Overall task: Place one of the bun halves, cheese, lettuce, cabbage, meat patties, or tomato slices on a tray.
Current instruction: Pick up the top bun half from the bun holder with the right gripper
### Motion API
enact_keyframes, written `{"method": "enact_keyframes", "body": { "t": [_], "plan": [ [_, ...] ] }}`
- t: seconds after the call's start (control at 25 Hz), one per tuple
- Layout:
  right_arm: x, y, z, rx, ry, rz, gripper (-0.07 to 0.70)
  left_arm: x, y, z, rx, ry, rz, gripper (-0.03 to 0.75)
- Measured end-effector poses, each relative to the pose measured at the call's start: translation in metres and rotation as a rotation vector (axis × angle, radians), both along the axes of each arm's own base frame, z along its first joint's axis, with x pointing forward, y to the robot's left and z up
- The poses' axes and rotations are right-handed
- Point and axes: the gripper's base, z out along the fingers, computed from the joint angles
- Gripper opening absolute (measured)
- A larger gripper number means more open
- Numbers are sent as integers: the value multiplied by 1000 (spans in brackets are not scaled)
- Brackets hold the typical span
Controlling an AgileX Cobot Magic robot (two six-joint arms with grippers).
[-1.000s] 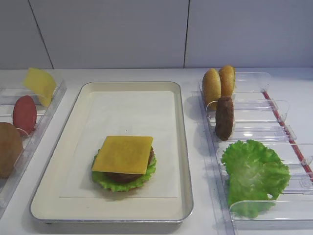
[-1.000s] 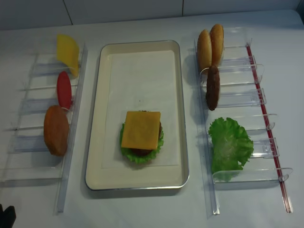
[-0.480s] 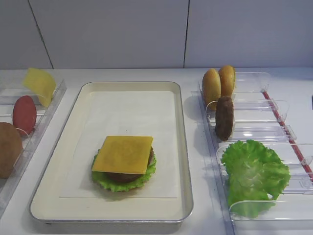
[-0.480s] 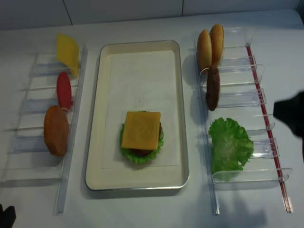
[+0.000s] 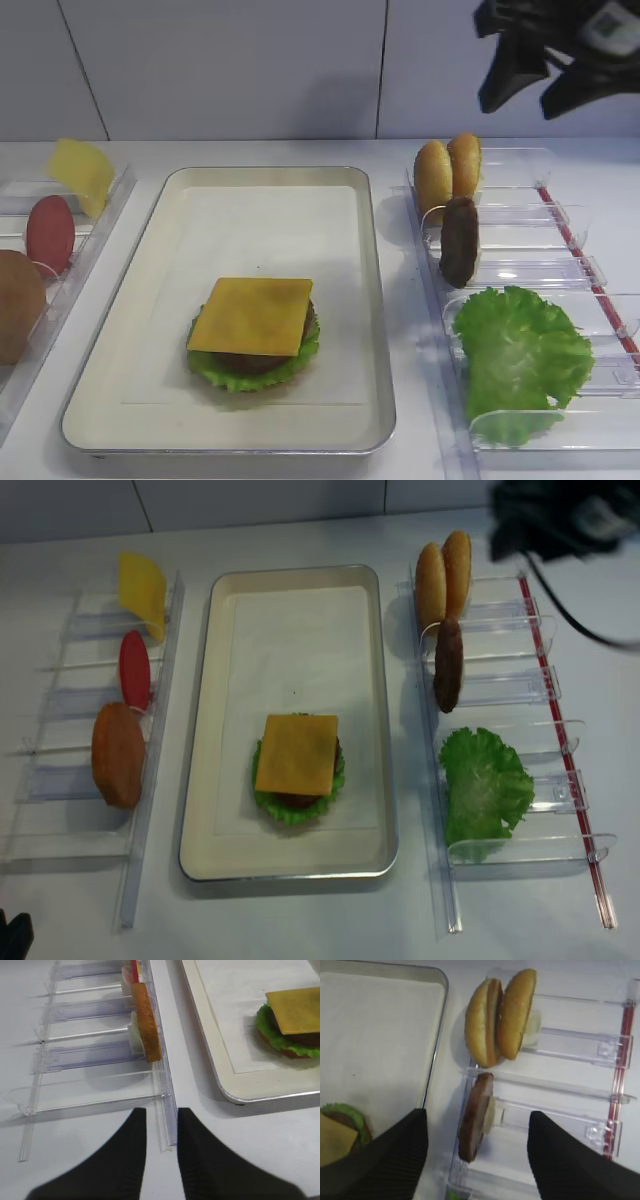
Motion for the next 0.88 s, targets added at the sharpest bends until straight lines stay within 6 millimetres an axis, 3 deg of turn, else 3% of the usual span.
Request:
{"method": "enact_keyframes", "body": {
  "t": [0.2,0.4,0.88],
  "plan": [
    [51,36,-16,-73,45,0,440,0,0,0,0,0,0,169],
    [85,55,-44,-102,108,0,440,0,0,0,0,0,0,169],
    [109,63,-79,-109,147,-16,440,0,0,0,0,0,0,169]
  ]
}}
